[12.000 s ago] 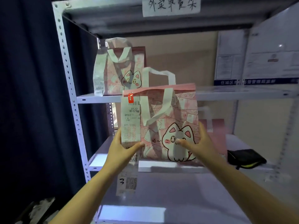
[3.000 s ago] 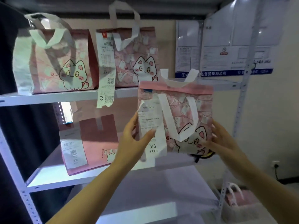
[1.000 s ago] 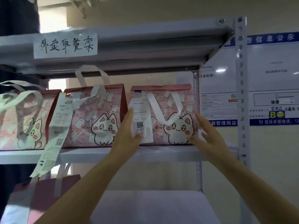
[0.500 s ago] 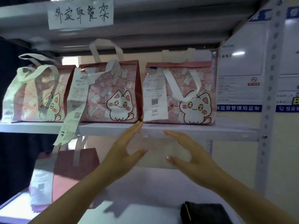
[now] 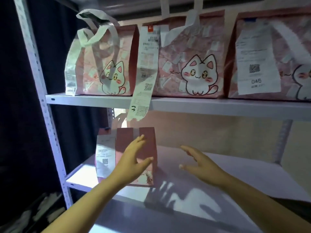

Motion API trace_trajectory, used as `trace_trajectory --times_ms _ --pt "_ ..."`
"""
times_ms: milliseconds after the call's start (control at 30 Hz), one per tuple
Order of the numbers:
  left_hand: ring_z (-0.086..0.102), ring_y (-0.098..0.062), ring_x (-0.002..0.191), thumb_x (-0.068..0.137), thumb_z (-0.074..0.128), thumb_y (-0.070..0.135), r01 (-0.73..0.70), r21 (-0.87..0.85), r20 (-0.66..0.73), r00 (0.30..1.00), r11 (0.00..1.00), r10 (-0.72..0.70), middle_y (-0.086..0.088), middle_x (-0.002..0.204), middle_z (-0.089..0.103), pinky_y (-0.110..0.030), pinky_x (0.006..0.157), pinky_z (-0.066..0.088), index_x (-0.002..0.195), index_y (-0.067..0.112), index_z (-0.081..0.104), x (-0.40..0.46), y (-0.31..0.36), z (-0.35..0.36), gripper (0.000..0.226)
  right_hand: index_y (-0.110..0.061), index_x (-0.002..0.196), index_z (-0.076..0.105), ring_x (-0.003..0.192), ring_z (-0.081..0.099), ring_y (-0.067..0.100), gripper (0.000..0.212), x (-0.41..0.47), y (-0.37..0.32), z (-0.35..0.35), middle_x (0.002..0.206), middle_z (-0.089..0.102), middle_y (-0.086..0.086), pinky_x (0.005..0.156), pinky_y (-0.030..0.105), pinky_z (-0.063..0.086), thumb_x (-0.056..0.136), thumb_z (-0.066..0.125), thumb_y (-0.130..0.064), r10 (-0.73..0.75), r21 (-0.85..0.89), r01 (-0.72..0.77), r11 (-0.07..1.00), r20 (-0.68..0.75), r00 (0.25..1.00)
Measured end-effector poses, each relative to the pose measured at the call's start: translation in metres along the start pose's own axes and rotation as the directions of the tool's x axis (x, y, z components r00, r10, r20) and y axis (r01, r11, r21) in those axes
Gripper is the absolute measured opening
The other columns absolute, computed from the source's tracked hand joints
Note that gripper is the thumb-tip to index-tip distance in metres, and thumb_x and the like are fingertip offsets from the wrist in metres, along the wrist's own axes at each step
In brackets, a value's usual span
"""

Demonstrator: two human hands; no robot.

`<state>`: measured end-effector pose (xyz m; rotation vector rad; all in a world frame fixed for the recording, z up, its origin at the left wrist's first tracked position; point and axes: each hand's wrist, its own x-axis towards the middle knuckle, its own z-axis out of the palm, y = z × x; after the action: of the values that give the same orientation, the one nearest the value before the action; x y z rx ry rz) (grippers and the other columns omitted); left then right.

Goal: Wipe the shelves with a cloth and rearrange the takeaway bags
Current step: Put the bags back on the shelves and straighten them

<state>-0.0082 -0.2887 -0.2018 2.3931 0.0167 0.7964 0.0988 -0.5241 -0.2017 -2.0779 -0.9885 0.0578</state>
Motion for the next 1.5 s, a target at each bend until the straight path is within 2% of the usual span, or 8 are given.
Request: trace_trajectory --times_ms 233,500,667,800,967,1100,1367,1500 --pt "-0.002 -0.011 0.147 0.087 0.066 0.016 0.102 0.126 -0.105 0.990 0.987 -0.089 0.002 0.159 0.004 -0.037 0.120 0.010 0.151 0.024 0.022 0.003 -0.130 -0.039 0.078 -0.025 0.146 0.027 0.130 0.041 0.021 0.076 0.065 0.015 0.094 0.137 0.039 -0.001 0.099 0.031 0.041 0.084 0.071 -0.018 0.257 0.198 -0.256 0.946 0.020 0.966" --pt "0.015 -0.018 0.146 0.085 0.063 0.020 0.138 0.130 0.129 0.979 0.982 -0.155 0.010 0.159 -0.016 -0.023 0.104 0.034 0.144 0.046 -0.010 -0.005 -0.215 -0.064 0.097 -0.030 0.129 0.037 0.085 0.056 -0.008 0.053 0.093 -0.012 0.166 0.101 0.058 -0.018 0.059 0.005 0.045 0.088 0.065 -0.011 0.371 0.281 -0.363 0.888 0.026 0.928" --pt "0.016 -0.019 0.146 0.088 0.056 0.016 0.189 0.113 0.135 0.970 0.975 -0.204 0.005 0.161 -0.004 -0.023 0.102 0.032 0.151 0.037 -0.002 0.006 -0.242 -0.081 0.088 -0.020 0.133 0.037 0.091 0.058 -0.007 0.058 0.109 -0.026 0.196 0.107 0.059 -0.013 0.065 0.010 0.048 0.086 0.062 0.002 0.366 0.332 -0.348 0.877 0.009 0.930" --pt "0.042 -0.029 0.130 0.089 0.054 0.021 0.203 0.157 0.160 0.960 0.966 -0.228 0.002 0.155 0.013 -0.034 0.093 0.048 0.149 0.035 0.006 0.012 -0.261 -0.091 0.079 -0.024 0.130 0.038 0.095 0.059 -0.001 0.057 0.124 -0.036 0.209 0.106 0.060 -0.012 0.068 0.013 0.050 0.085 0.063 0.000 0.372 0.335 -0.345 0.877 -0.019 0.928" --pt "0.048 -0.022 0.126 0.089 0.054 0.024 0.240 0.132 0.195 0.945 0.962 -0.263 0.004 0.157 0.008 -0.031 0.094 0.048 0.149 0.036 0.008 0.015 -0.270 -0.102 0.077 -0.023 0.124 0.042 0.091 0.058 -0.002 0.050 0.133 -0.045 0.219 0.102 0.060 -0.011 0.062 0.008 0.047 0.085 0.062 0.001 0.385 0.334 -0.352 0.874 -0.035 0.922" --pt "0.032 -0.016 0.140 0.093 0.055 0.021 0.261 0.103 0.209 0.938 0.960 -0.278 0.008 0.161 -0.005 -0.019 0.096 0.031 0.152 0.033 0.002 0.009 -0.272 -0.104 0.080 -0.022 0.125 0.043 0.093 0.058 -0.002 0.048 0.128 -0.044 0.221 0.105 0.061 -0.011 0.061 0.008 0.047 0.086 0.064 -0.002 0.389 0.329 -0.361 0.873 -0.021 0.921" --pt "0.029 -0.011 0.140 0.091 0.058 0.019 0.198 0.048 0.164 0.965 0.979 -0.204 0.015 0.160 -0.003 -0.021 0.095 0.036 0.151 0.039 0.003 0.004 -0.267 -0.109 0.084 -0.026 0.126 0.044 0.099 0.058 -0.001 0.048 0.121 -0.041 0.224 0.111 0.061 -0.012 0.064 0.010 0.049 0.087 0.065 -0.007 0.368 0.330 -0.344 0.879 -0.010 0.930" --pt "0.002 -0.010 0.148 0.092 0.060 0.026 0.173 0.025 0.148 0.973 0.985 -0.175 0.010 0.160 -0.008 -0.033 0.117 0.018 0.151 0.038 0.013 0.000 -0.242 -0.110 0.076 -0.024 0.128 0.044 0.109 0.059 0.008 0.050 0.118 -0.041 0.220 0.120 0.060 -0.005 0.071 0.013 0.051 0.086 0.065 -0.006 0.335 0.351 -0.298 0.888 -0.049 0.941"
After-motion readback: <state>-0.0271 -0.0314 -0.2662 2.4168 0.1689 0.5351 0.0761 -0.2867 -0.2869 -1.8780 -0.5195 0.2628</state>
